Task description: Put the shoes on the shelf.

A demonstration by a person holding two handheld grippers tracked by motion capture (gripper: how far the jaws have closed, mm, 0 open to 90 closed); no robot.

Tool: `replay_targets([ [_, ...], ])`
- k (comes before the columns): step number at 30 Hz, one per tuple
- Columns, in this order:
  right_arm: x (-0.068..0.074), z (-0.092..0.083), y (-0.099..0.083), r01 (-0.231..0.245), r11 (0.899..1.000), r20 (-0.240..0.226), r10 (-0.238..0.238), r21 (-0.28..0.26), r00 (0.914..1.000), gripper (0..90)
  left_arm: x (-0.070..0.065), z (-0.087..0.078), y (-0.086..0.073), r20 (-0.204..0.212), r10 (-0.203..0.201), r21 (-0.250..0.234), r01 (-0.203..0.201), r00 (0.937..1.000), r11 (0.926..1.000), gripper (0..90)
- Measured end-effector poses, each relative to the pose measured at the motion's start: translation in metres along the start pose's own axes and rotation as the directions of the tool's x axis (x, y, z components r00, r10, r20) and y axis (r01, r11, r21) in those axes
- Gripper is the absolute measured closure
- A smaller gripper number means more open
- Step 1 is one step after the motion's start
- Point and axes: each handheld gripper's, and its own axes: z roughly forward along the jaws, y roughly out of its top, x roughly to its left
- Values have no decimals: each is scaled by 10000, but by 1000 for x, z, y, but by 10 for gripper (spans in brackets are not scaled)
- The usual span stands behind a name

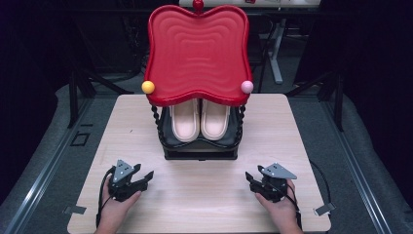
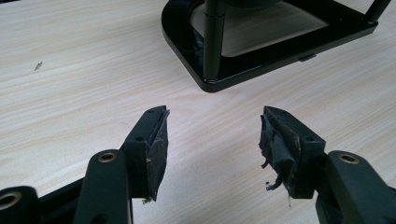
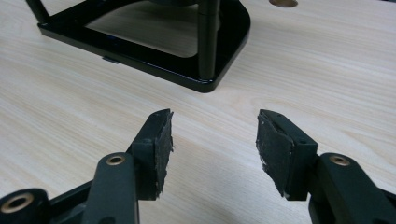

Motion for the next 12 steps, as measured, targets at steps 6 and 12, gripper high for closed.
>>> replay_targets([
  [6,-5,0,-1,-277,9996,56,277,41,9996,451,1,-1,1,40,37,-156,-36,10000,9999,423],
  [12,-5,1,-1,-292,9996,-10,292,-2,9996,464,1,-1,2,126,-102,-247,105,9999,9996,426],
])
